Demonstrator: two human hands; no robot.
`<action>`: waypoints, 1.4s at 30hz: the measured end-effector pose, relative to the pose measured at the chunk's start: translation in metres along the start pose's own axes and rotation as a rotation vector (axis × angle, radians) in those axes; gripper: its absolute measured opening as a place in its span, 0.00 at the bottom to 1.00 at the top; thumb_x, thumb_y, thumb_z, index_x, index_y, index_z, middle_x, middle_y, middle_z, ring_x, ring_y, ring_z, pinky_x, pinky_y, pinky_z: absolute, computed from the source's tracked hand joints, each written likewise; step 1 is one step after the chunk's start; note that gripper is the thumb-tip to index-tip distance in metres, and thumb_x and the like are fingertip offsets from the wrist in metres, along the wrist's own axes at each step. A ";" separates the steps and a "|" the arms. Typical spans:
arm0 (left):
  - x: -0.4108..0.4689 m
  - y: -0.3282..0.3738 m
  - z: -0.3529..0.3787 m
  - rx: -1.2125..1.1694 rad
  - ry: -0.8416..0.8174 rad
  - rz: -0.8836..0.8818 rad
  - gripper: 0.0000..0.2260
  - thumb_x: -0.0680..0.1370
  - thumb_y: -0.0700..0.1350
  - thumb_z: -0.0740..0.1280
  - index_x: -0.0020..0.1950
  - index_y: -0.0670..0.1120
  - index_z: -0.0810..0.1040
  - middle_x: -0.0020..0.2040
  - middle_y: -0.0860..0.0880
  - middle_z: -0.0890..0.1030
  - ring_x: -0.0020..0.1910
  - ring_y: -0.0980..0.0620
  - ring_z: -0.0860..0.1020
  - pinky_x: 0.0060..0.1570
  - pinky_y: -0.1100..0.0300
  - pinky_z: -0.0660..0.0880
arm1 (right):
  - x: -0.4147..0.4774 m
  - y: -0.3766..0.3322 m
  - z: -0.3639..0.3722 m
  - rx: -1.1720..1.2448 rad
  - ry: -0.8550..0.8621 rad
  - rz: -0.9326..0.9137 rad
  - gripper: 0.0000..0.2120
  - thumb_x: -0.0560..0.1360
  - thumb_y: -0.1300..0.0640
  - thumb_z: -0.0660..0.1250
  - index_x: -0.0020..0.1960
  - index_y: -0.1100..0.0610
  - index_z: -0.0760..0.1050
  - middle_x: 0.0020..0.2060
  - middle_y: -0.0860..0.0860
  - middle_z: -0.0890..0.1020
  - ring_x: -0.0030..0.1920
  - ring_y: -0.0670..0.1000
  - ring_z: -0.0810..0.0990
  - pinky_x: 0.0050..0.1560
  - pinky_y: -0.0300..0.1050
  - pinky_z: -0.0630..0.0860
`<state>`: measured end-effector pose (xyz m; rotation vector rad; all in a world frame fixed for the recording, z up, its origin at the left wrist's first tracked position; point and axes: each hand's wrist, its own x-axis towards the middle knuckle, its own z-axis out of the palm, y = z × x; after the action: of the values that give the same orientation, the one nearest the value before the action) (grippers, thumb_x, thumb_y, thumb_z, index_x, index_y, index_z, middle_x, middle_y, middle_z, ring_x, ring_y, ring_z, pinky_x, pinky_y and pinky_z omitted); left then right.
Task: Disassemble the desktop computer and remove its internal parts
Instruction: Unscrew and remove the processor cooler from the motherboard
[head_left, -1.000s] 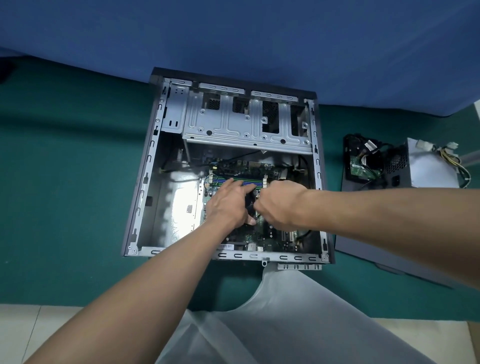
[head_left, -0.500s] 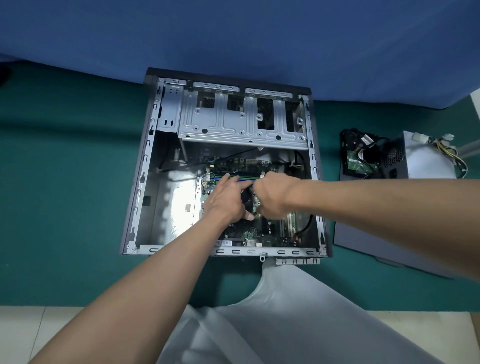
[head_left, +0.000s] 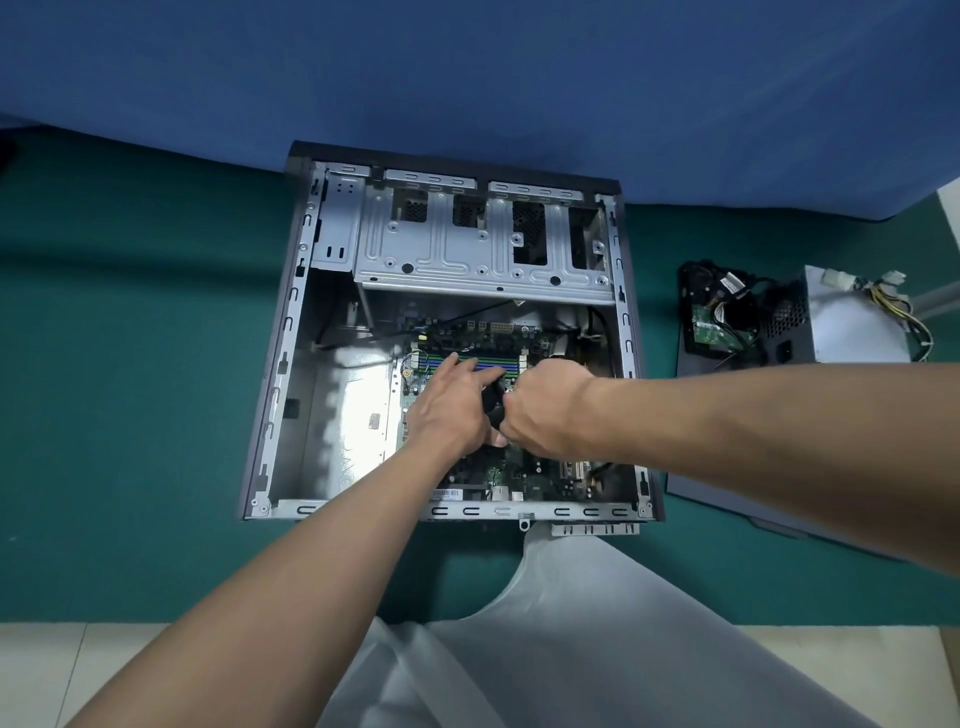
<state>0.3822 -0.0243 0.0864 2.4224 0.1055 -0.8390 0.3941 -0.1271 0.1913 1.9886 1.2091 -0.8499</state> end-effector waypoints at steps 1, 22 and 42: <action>0.000 0.000 0.000 0.004 -0.004 0.008 0.43 0.67 0.48 0.79 0.76 0.60 0.61 0.79 0.55 0.56 0.78 0.54 0.47 0.75 0.53 0.49 | -0.001 0.000 -0.001 -0.086 0.029 -0.071 0.13 0.82 0.56 0.54 0.62 0.57 0.72 0.53 0.54 0.80 0.51 0.58 0.79 0.40 0.47 0.70; 0.001 -0.001 0.002 0.027 -0.003 0.016 0.43 0.68 0.49 0.78 0.77 0.60 0.59 0.79 0.55 0.54 0.78 0.54 0.45 0.76 0.52 0.49 | -0.011 0.008 0.014 0.011 0.219 -0.090 0.19 0.79 0.61 0.56 0.31 0.55 0.53 0.26 0.51 0.62 0.30 0.54 0.70 0.32 0.46 0.67; 0.001 -0.004 0.003 0.095 0.020 0.062 0.42 0.68 0.52 0.77 0.77 0.59 0.59 0.80 0.51 0.55 0.79 0.52 0.45 0.76 0.49 0.41 | -0.010 -0.003 0.009 0.006 0.164 0.066 0.08 0.82 0.56 0.54 0.45 0.53 0.68 0.29 0.50 0.62 0.32 0.54 0.68 0.33 0.46 0.67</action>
<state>0.3807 -0.0227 0.0819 2.5097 -0.0016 -0.8084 0.3861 -0.1376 0.1936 2.1248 1.2242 -0.6695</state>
